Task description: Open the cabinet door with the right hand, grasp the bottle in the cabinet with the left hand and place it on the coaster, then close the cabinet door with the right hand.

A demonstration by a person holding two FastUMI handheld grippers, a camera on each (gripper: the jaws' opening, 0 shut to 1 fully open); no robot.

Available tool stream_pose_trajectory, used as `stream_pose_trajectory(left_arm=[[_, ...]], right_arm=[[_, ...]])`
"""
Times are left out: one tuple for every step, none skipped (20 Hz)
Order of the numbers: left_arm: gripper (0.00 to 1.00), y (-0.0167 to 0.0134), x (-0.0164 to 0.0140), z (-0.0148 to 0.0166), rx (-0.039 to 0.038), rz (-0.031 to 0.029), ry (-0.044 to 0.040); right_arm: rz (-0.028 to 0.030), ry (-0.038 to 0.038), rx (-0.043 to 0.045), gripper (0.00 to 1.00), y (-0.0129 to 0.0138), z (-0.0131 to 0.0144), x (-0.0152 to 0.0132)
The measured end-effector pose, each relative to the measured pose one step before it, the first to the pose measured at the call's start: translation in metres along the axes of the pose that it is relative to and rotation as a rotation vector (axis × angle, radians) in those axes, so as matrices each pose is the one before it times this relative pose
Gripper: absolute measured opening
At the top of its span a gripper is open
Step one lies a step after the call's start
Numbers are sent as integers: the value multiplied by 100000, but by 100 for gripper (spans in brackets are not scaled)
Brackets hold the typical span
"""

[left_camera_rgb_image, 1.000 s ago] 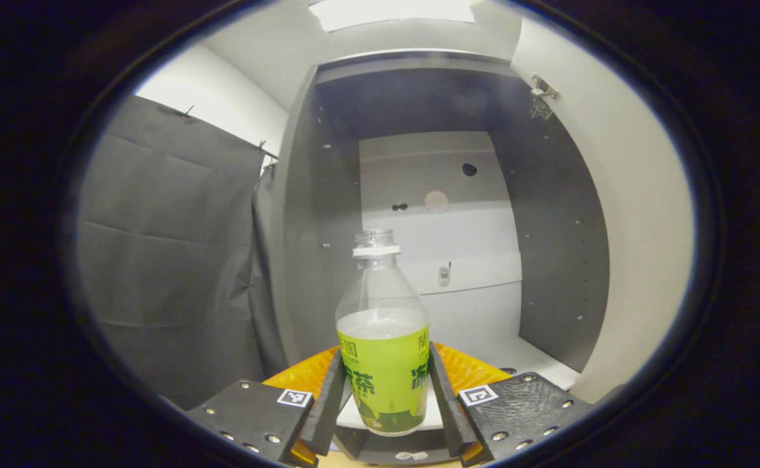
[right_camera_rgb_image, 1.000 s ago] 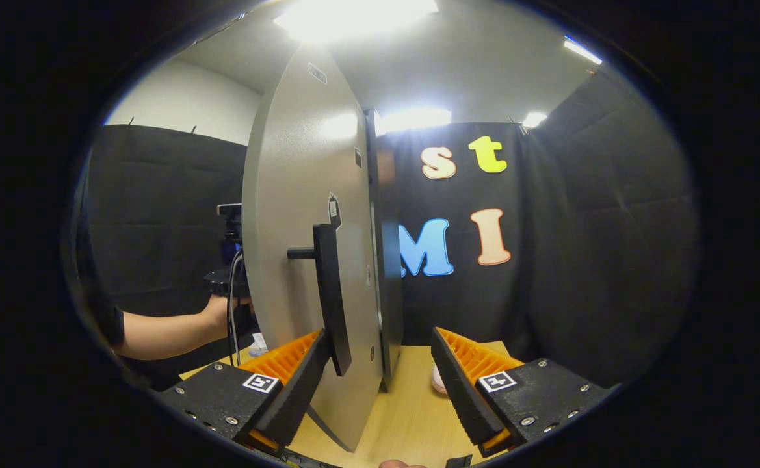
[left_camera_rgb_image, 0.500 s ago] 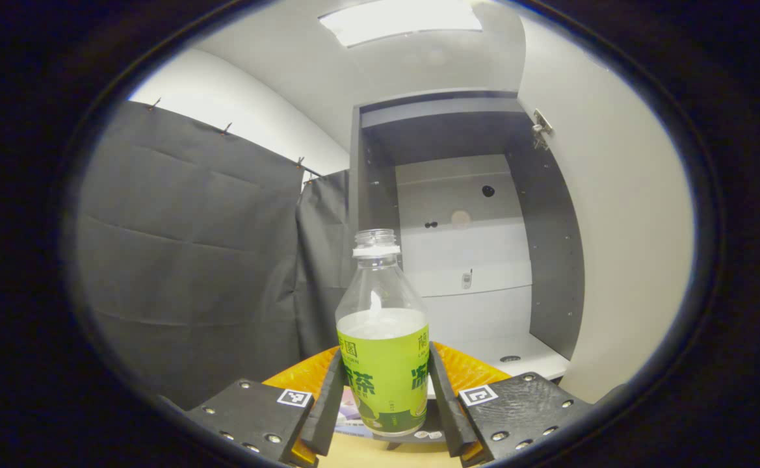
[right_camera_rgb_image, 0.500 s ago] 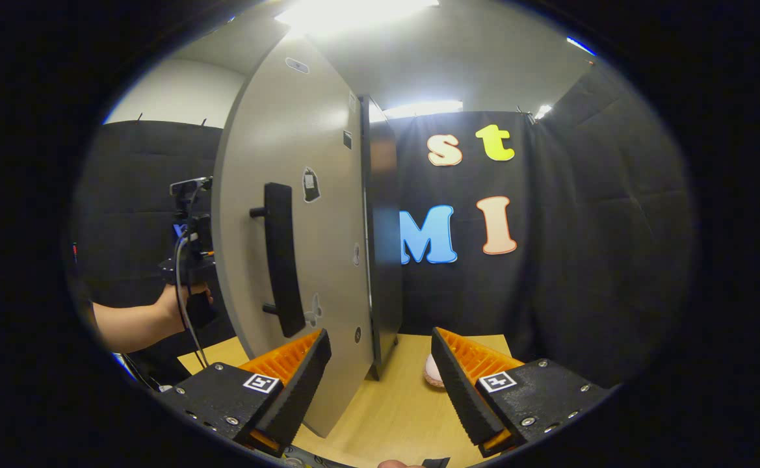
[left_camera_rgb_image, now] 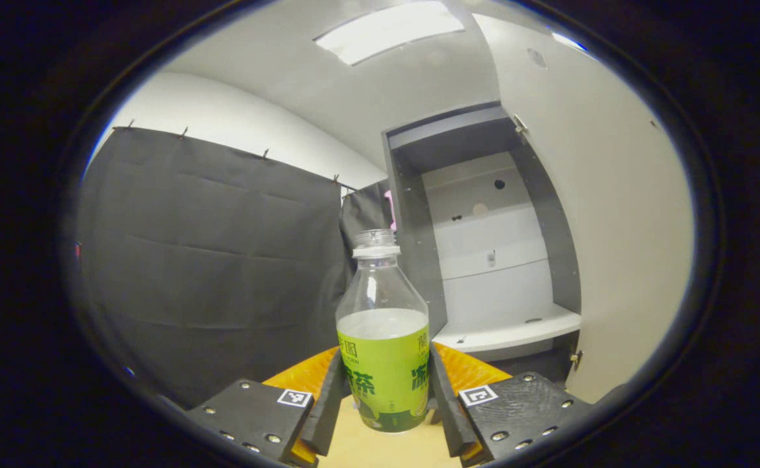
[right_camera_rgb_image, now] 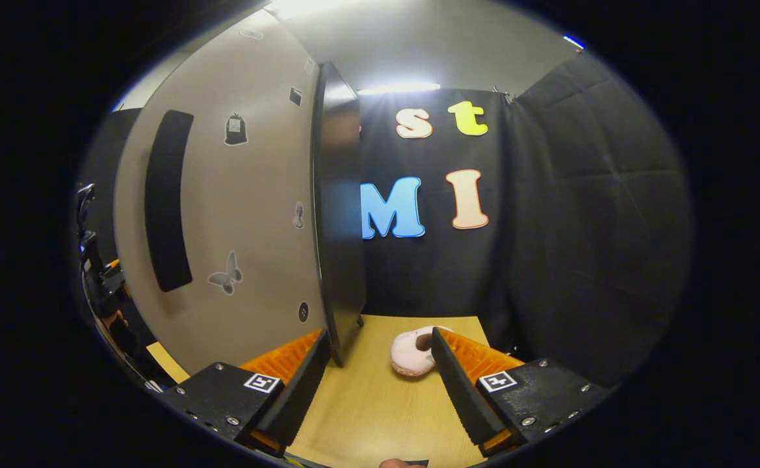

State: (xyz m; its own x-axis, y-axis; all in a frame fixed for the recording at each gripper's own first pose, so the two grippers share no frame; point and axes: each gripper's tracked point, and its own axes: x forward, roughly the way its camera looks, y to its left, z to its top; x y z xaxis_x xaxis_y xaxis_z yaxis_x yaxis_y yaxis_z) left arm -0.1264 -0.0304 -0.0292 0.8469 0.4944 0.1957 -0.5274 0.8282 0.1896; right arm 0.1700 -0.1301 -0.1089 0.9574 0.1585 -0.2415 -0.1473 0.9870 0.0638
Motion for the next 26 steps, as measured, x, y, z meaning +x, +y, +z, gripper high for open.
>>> stream_pose_trajectory(left_arm=[[74, 300, -1048, -1423, 371, 152, 962], [67, 597, -860, -1449, 1430, 1604, 465], [60, 439, -805, -1605, 595, 1240, 294], [67, 147, -927, -1776, -558, 606, 1329], [67, 137, -711, -2079, -523, 477, 1589], [67, 148, -720, -2429, 142, 809, 1219], [67, -124, -624, -2020, 395, -43, 1094], [67, -268, -668, -2309, 971, 136, 1405], [67, -289, -473, -2149, 317, -120, 961], [67, -478, -112, -2141, -470, -549, 1593], [67, -435, -170, -1941, -738, -324, 1096], [67, -165, 132, -1476, -44, 36, 501], [67, -107, 41, -1646, -4, 556, 611], [67, 66, -61, -1669, -1156, 1044, 677], [67, 178, 44, -1050, -1279, 1147, 476], [67, 281, 97, -1176, -1393, 1300, 1628], [67, 356, 194, -1247, -1089, 1647, 1719], [67, 242, 339, -740, -781, 748, 1258], [67, -49, 288, -808, -716, 109, 1233], [67, -118, -109, -340, -351, -46, -57], [60, -151, 46, 177, 17, -263, -1567], [74, -27, 33, 24, 31, -390, -123], [63, 106, -184, -98, -557, -414, 697], [75, 18, 23, 138, -939, -451, -232], [70, 13, 133, 133, -207, 6, -637], [65, 34, -25, 115, 166, -382, -432]], right_arm=[[-204, -377, 496, 95, 162, -396, 564], [-713, 158, -251, 95, 122, -592, 628], [-846, 1416, -1083, 95, -33, -956, 593], [-467, 2001, -1472, 95, 128, -1107, 615], [-904, 2027, -2287, 95, -33, -989, 535], [-538, 1527, -2056, 96, 7, -865, 362], [-870, 1200, -2016, 96, -127, -797, 382], [-764, 586, -1612, 95, -195, -721, 285], [-825, 346, -1647, 96, -194, -512, 280], [-724, 765, -2258, 96, -98, -779, 245], [96, 1318, -2571, 96, 24, -848, 183], [-23, 1443, -3087, 96, 114, -1013, 327], [-5, 2095, -3126, 96, 18, -938, 261], [-45, 2182, -2201, 96, -9, -978, 154], [256, 2063, -1045, 96, 105, -802, 139], [751, 1949, -412, 96, 367, -573, 212], [285, 1345, -963, 96, 257, -362, 45], [740, 535, -879, 96, 358, 41, -68], [922, -99, -697, 96, 442, 107, -13], [736, -352, -658, 97, 328, 96, 129], [809, -165, -208, 96, 287, 146, 84], [609, 267, -99, 96, 340, -96, 164], [742, 329, 108, 96, 243, 42, 28], [461, 129, 115, 96, 139, 5, 149], [9, 390, -252, 96, 24, -144, -19], [17, 369, -153, 96, 109, -214, 0]])
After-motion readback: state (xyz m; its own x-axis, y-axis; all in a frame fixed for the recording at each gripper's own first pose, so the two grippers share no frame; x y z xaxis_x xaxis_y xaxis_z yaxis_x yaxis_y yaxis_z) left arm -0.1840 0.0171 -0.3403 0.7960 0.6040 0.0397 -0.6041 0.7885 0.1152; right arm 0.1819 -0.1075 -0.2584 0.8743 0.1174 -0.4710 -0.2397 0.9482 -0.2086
